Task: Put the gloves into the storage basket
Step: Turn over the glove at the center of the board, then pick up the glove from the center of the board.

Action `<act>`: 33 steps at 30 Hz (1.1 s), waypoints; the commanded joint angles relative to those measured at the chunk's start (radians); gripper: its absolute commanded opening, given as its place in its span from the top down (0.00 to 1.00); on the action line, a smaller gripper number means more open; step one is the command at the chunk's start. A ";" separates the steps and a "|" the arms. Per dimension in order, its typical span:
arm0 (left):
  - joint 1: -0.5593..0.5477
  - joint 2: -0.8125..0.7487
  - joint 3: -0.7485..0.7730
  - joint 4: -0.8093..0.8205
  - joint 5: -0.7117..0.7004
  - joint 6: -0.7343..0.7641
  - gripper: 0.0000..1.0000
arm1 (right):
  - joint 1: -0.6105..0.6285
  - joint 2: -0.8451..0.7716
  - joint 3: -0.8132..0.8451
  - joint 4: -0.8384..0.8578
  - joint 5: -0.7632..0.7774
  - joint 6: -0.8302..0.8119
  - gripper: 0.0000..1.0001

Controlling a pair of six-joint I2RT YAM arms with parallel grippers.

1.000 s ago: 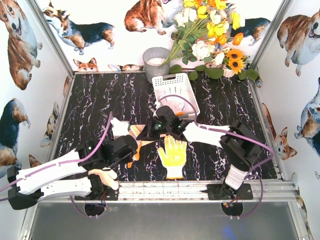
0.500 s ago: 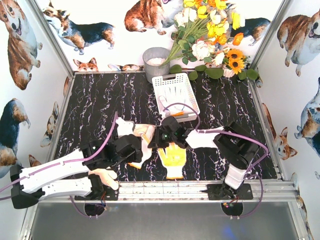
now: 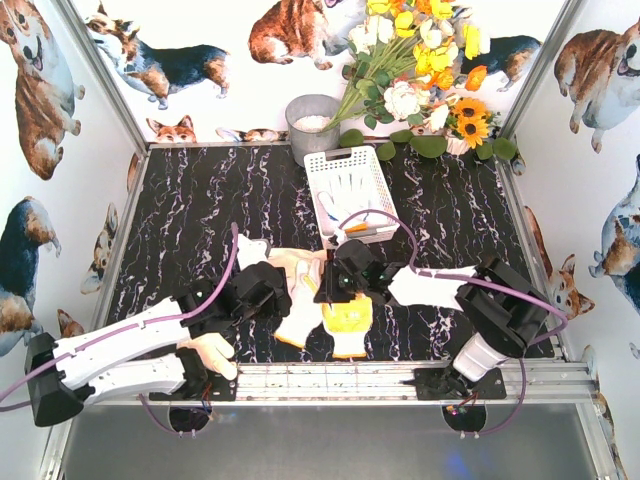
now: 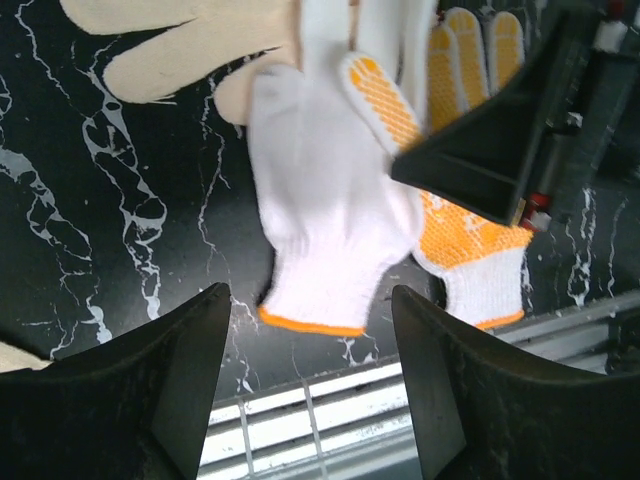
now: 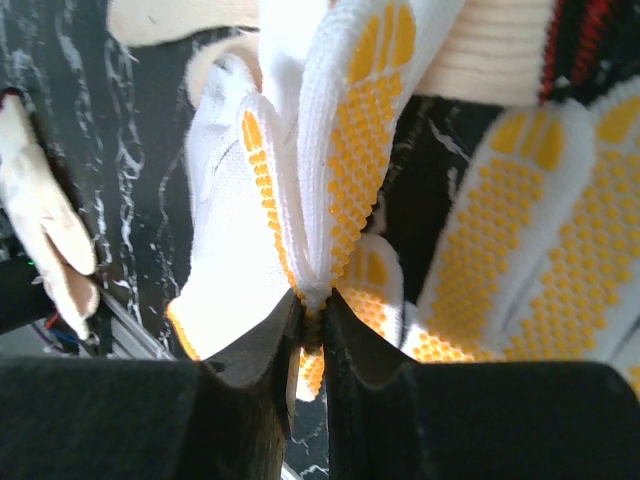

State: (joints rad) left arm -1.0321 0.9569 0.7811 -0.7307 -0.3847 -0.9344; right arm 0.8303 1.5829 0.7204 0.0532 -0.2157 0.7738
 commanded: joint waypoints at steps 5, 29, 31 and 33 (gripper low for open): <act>0.188 0.011 -0.130 0.230 0.130 0.051 0.41 | -0.027 -0.086 -0.054 -0.034 0.061 -0.010 0.82; 0.367 0.379 -0.204 0.604 0.328 0.151 0.50 | -0.036 -0.085 -0.090 0.040 0.062 0.012 0.47; 0.366 0.405 -0.208 0.637 0.350 0.140 0.55 | -0.031 -0.085 -0.081 0.015 0.083 -0.003 0.46; 0.366 0.423 -0.213 0.671 0.369 0.130 0.57 | -0.013 -0.093 -0.060 -0.024 0.124 -0.027 0.46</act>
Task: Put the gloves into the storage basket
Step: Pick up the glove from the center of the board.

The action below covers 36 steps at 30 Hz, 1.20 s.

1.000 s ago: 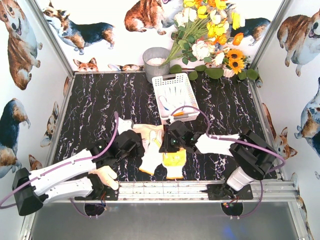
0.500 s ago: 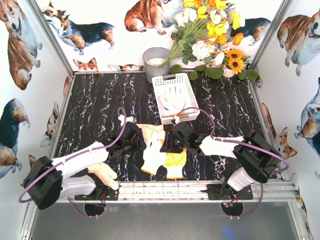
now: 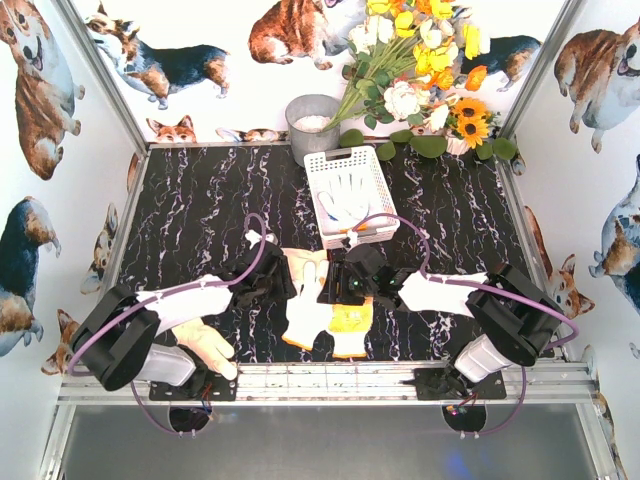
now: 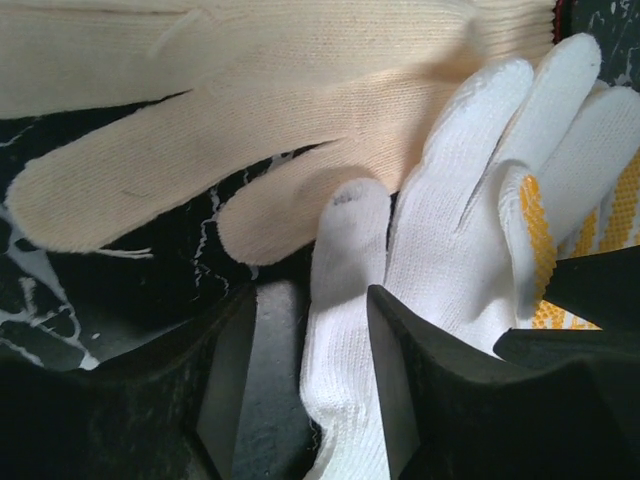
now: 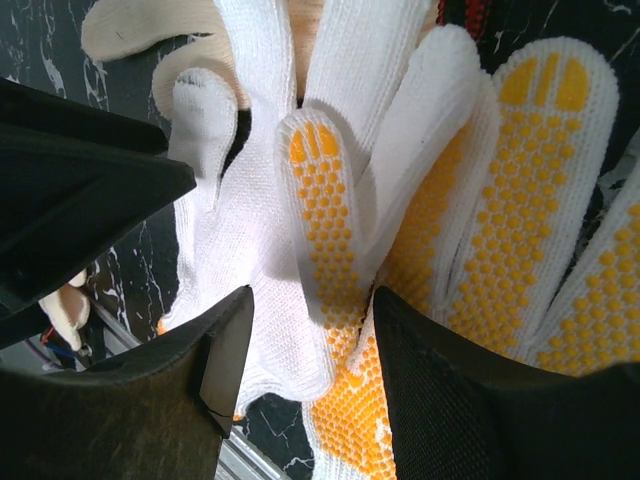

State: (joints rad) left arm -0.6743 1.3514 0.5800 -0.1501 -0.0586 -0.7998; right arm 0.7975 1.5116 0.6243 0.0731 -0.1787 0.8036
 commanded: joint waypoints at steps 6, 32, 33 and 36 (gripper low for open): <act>0.009 0.047 -0.008 0.105 0.053 -0.012 0.66 | 0.058 -0.021 0.098 -0.211 0.243 -0.079 0.48; 0.026 0.044 -0.035 0.120 0.056 -0.028 0.76 | 0.040 -0.057 0.022 -0.130 0.237 0.094 0.60; 0.028 0.043 -0.038 0.122 0.058 -0.028 0.76 | 0.030 -0.066 0.011 -0.119 0.227 0.104 0.61; 0.034 0.034 -0.056 0.149 0.073 -0.036 0.75 | -0.006 -0.096 -0.034 -0.076 0.194 0.139 0.60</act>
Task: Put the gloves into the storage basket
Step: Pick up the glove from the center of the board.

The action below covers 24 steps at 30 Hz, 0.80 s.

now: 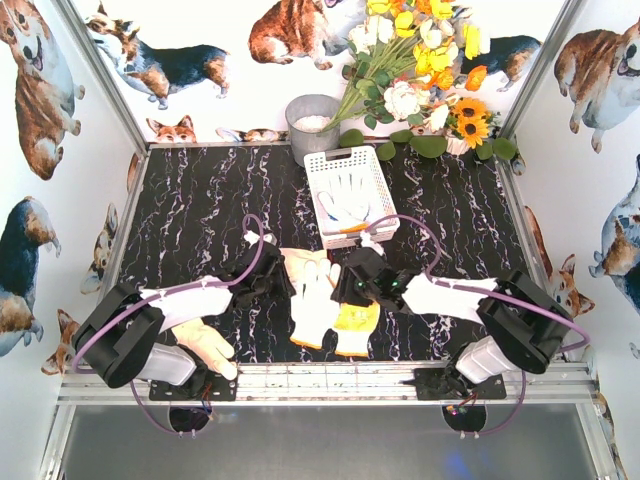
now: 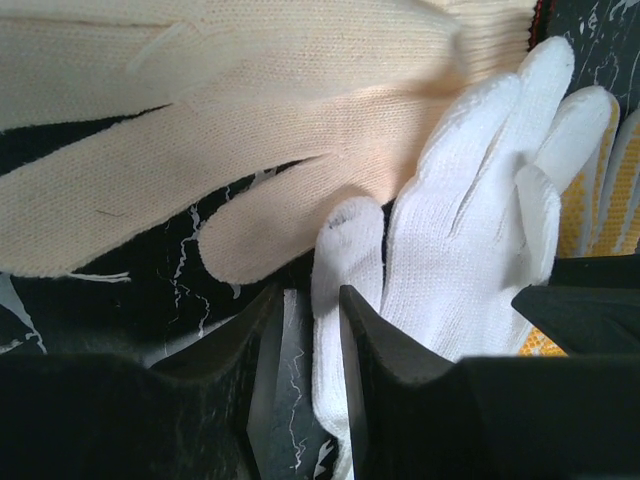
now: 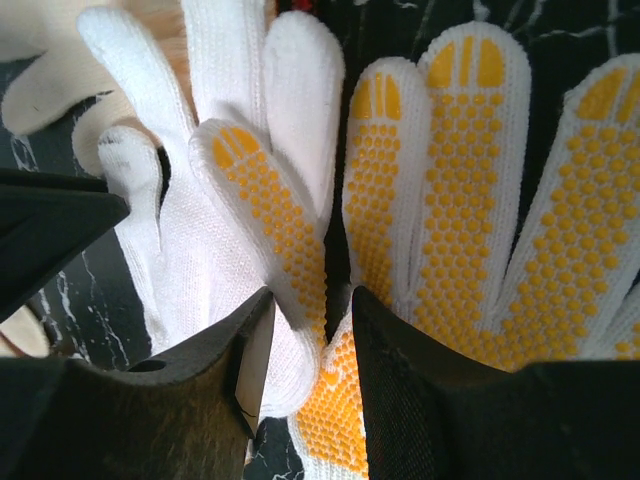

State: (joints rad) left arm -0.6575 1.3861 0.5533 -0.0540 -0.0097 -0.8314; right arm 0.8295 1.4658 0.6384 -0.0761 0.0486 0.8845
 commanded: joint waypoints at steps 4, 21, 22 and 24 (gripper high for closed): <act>0.033 -0.005 -0.045 0.078 0.049 -0.008 0.75 | -0.074 -0.063 -0.094 0.130 -0.078 0.087 0.62; 0.041 0.051 -0.053 0.160 0.096 -0.015 0.70 | -0.072 -0.034 -0.052 0.185 -0.136 0.030 0.62; 0.040 0.056 -0.055 0.167 0.098 -0.015 0.70 | -0.072 -0.029 -0.047 0.185 -0.134 0.022 0.62; 0.041 0.067 -0.056 0.183 0.107 -0.018 0.70 | -0.072 -0.014 -0.036 0.188 -0.136 0.010 0.62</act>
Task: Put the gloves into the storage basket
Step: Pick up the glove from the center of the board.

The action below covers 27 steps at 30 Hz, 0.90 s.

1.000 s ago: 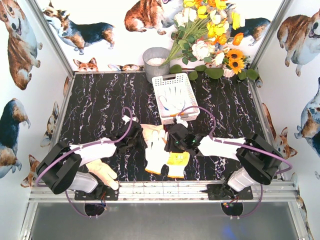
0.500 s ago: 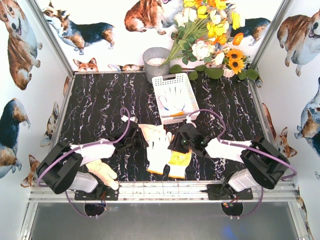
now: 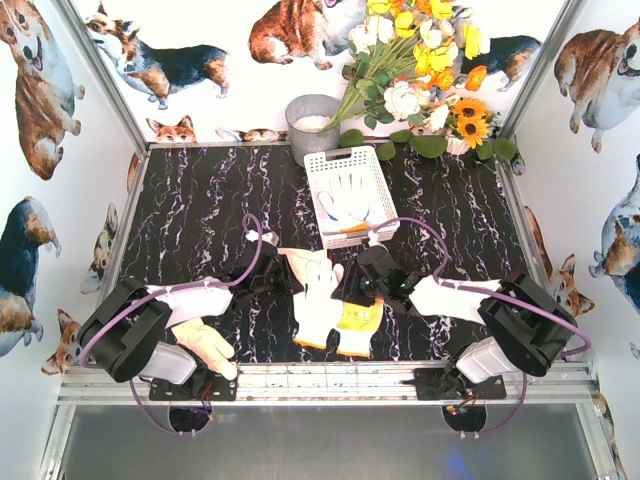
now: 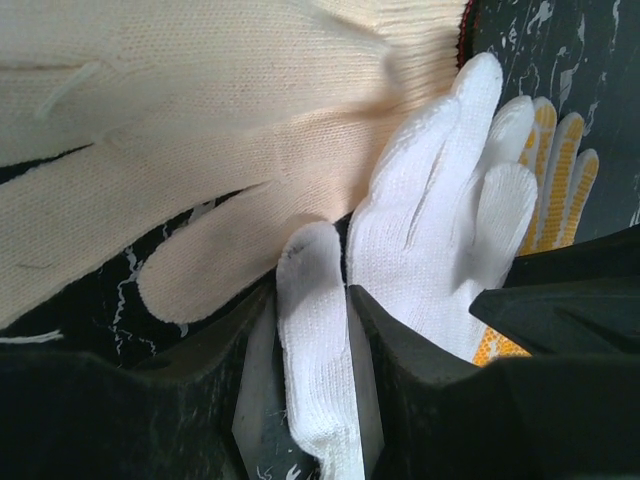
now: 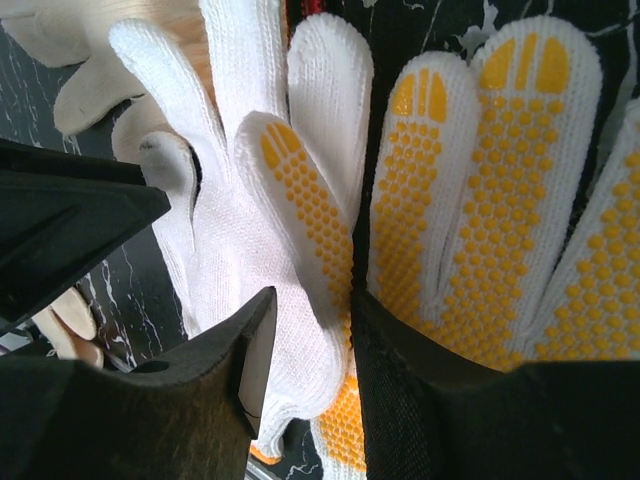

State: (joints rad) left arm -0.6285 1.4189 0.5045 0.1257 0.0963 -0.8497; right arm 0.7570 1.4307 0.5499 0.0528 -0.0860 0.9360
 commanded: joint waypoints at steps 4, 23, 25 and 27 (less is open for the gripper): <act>0.012 0.053 -0.010 0.031 0.012 -0.006 0.71 | 0.009 0.058 0.078 0.074 -0.009 -0.064 0.67; 0.010 0.056 -0.033 0.100 0.023 -0.013 0.90 | 0.013 0.115 0.149 0.046 0.043 -0.125 0.79; 0.010 0.029 -0.046 0.100 0.006 -0.010 0.93 | 0.013 0.094 0.163 0.020 0.044 -0.143 0.84; 0.010 0.002 -0.058 0.100 -0.002 -0.009 0.95 | 0.013 0.072 0.175 -0.006 0.040 -0.157 0.86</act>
State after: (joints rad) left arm -0.6239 1.4677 0.4786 0.2436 0.1223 -0.8745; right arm 0.7639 1.5570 0.6624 0.0566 -0.0738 0.8291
